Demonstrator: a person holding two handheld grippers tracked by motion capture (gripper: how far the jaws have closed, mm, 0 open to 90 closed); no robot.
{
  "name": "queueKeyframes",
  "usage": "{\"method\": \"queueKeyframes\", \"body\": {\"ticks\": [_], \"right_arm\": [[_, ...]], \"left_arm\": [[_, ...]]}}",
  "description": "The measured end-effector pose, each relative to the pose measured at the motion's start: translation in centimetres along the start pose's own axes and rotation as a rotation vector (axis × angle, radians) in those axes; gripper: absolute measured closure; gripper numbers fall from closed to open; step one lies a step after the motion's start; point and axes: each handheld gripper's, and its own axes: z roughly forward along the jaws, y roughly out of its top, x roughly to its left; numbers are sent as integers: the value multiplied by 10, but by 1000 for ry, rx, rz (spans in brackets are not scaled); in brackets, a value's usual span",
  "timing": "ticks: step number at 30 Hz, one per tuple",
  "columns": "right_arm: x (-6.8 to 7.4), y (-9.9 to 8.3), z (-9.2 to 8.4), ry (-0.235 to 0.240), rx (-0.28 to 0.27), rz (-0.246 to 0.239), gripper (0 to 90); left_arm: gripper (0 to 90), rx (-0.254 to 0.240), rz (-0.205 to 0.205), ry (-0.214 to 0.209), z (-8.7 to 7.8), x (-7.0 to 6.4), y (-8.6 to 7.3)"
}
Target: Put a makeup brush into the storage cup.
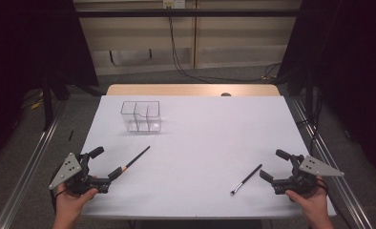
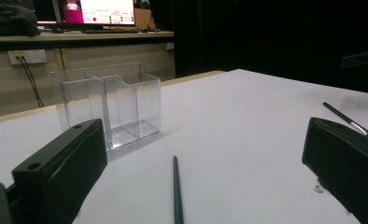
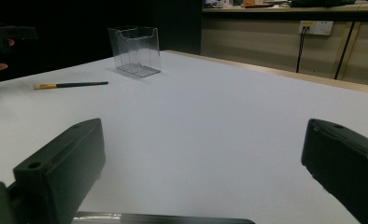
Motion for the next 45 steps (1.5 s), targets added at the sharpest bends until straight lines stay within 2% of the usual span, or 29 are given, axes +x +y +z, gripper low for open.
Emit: {"method": "queueKeyframes", "body": {"ticks": [7, 10, 13, 15, 18, 19, 23, 27, 30, 33, 37, 39, 41, 45], "right_arm": [[0, 0, -2, -4, -8, 1, 0], [-1, 0, -1, -6, -10, 5, 0], [-1, 2, 0, -7, -15, 9, 0], [-1, 1, 1, -4, -5, 3, 0], [0, 0, 0, -1, -8, 5, 0], [0, 1, 0, -2, -12, 6, 0], [0, 0, -2, -4, -11, 1, 0], [0, 1, -2, -6, -19, 14, 0], [1, 0, -1, 1, -14, 8, 0], [2, 0, -1, 4, -7, 2, 0], [2, -1, -2, 6, -8, 13, 0], [2, -2, -2, 1, 2, 10, 0], [2, -2, -1, 2, 1, 9, 0], [7, 2, 1, 10, 4, -2, 0]], "left_arm": [[0, 2, 2, -3, 4, 0, 2], [0, 29, 13, 16, 8, 0, 4], [0, 27, -30, 17, 13, 1, 5], [0, 34, -16, 22, 15, 1, 7], [0, 13, -34, 15, 17, 1, 11], [0, 22, -21, 21, 18, 2, 12], [0, 30, -27, 29, 25, 5, 16], [0, 91, -43, 35, 32, 9, 17], [0, 141, -55, 44, 37, 11, 20], [0, 196, -70, 36, 41, 12, 22], [0, 308, -79, 48, 49, 15, 22], [0, 347, -92, 33, 52, 17, 21], [0, 366, -78, 40, 53, 19, 21], [0, 419, -88, 27, 54, 19, 24]]}}
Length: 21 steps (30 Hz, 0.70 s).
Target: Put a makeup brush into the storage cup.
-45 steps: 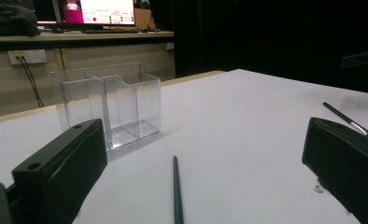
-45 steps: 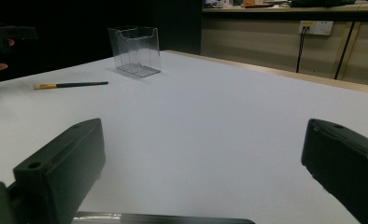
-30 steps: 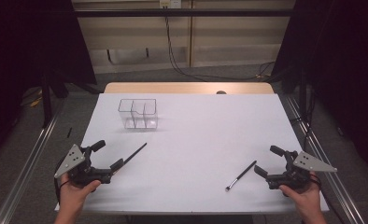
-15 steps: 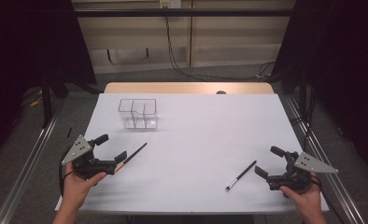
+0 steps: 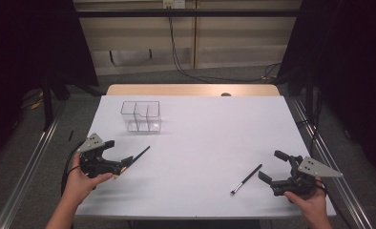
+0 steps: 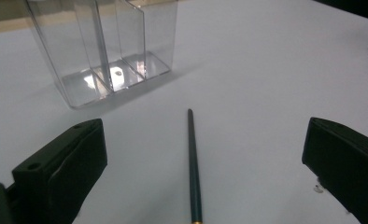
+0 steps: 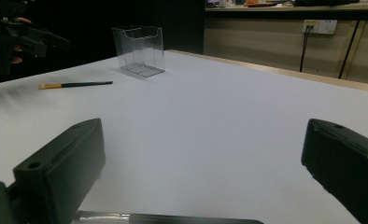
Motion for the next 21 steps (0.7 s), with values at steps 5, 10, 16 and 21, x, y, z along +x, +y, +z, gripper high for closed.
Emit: {"method": "queueKeyframes", "body": {"ticks": [5, 10, 16, 21], "right_arm": [[2, 1, 1, -2, -6, -6, 0], [-2, 2, 1, -14, -9, -1, 0], [-6, 2, 3, -13, -10, 2, 0], [-5, 2, 5, -8, -6, -5, 0]], "left_arm": [[4, 79, -5, 7, 1, 2, 3], [19, 173, -12, -7, 6, 4, 7], [39, 310, 7, 4, 14, 2, 16], [91, 432, 61, 20, 21, 0, 22]]}}
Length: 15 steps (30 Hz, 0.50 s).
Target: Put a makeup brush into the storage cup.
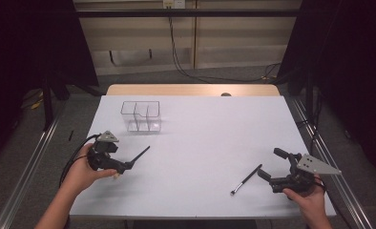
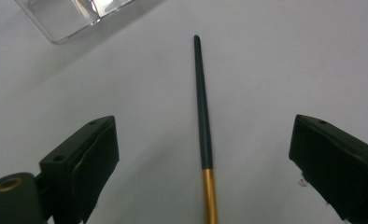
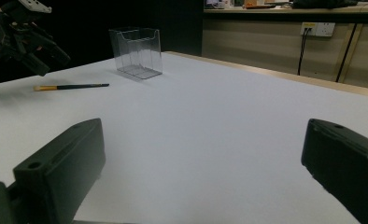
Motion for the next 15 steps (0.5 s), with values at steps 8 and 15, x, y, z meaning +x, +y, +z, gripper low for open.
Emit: {"method": "queueKeyframes", "body": {"ticks": [8, 15], "right_arm": [[0, 0, -1, -1, 1, -5, 0], [1, -1, -8, -14, -2, -4, 0]], "left_arm": [[197, 149, 6, -15, 8, 0, 10], [354, 217, -5, -23, 15, -3, 14]]}}
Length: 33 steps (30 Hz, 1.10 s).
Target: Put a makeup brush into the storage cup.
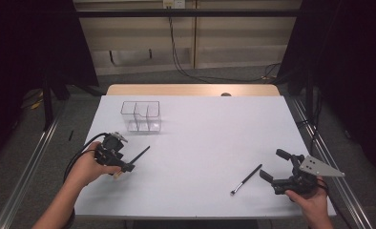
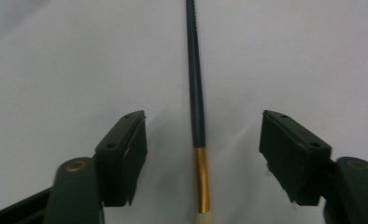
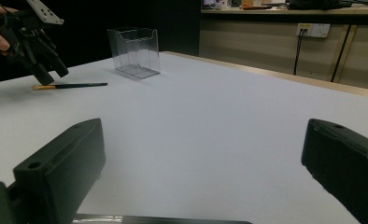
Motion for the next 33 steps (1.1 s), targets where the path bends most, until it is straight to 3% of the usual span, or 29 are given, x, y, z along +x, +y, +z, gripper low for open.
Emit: {"method": "queueKeyframes", "body": {"ticks": [2, 5, 6, 10, 14, 16, 19, 25, 30, 33], "right_arm": [[0, 0, -2, -5, -2, 0, 0], [0, -1, -6, -12, -1, 4, 0], [0, -1, -7, -16, 0, 3, 0], [0, -1, -8, -19, 2, 3, 0], [0, -1, -8, -19, 7, -6, 0], [0, -1, -8, -19, 10, -8, 0], [0, -1, -7, -16, 11, -7, 0], [1, -1, -7, -15, 11, -8, 0], [0, -1, -5, -10, 12, -14, 0], [0, -1, -4, -7, 15, -10, 0]], "left_arm": [[380, 24, 5, 18, 1, -1, 2], [425, 47, 24, 10, 4, -1, 4], [470, 56, 24, 4, 5, 0, 4], [509, 88, 10, -5, 9, 1, 6], [611, 120, 32, 30, 11, -1, 10], [616, 130, 32, 38, 12, -2, 12], [727, 161, 34, 32, 13, -6, 15], [750, 193, 27, 38, 15, -7, 19], [835, 202, 54, 47, 16, -12, 20], [835, 211, 62, 55, 16, -14, 21]]}}
